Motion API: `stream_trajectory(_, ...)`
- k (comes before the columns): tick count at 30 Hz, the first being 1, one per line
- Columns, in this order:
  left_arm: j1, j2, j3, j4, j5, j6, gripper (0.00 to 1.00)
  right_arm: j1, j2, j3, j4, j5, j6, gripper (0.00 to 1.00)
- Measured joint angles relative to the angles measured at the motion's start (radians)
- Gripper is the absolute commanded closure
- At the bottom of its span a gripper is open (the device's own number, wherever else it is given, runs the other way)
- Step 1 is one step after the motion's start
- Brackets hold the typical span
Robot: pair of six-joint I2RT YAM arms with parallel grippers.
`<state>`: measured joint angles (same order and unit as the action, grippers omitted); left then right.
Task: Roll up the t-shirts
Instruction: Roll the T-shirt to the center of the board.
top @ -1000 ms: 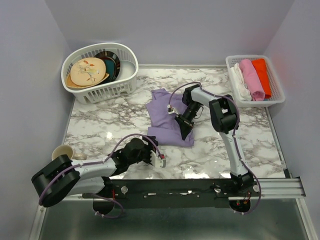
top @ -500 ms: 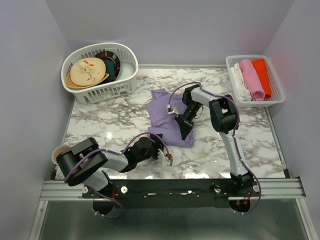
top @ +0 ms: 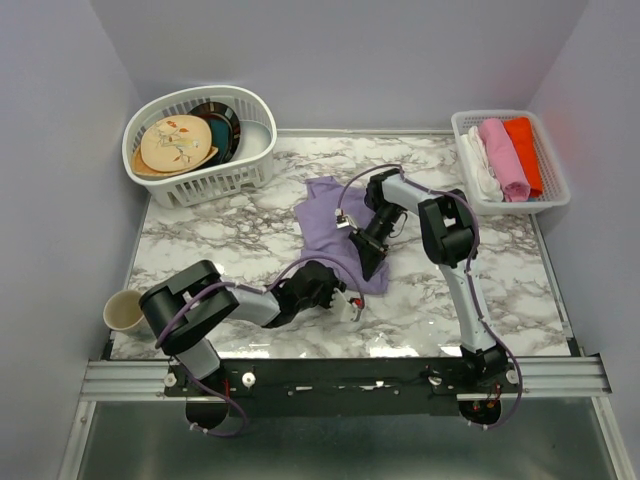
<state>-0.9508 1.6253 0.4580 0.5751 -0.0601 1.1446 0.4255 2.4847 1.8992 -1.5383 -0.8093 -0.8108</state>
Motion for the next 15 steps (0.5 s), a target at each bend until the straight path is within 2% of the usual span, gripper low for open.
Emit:
stream_trajectory(2,0.002,0.006,0.046,-0.072,-0.004,-0.014,0.96,0.000,-0.002,0.000,-0.019,-0.015,0.002,0.39)
stream_trajectory(4,0.008,0.007,0.082,-0.138,-0.004,-0.033,1.00,-0.002,-0.008,0.000,-0.031,-0.025,0.002,0.14)
stream_trajectory(8,0.027,0.003,0.164,-0.287,0.018,-0.085,1.00,-0.012,-0.070,-0.045,-0.031,-0.050,0.016,0.09)
stream_trajectory(12,0.044,-0.020,0.193,-0.383,0.051,-0.140,1.00,-0.067,-0.238,-0.174,0.116,0.009,0.010,0.07)
stream_trajectory(15,0.055,-0.043,0.208,-0.453,0.076,-0.184,1.00,-0.131,-0.499,-0.418,0.336,0.068,0.022,0.00)
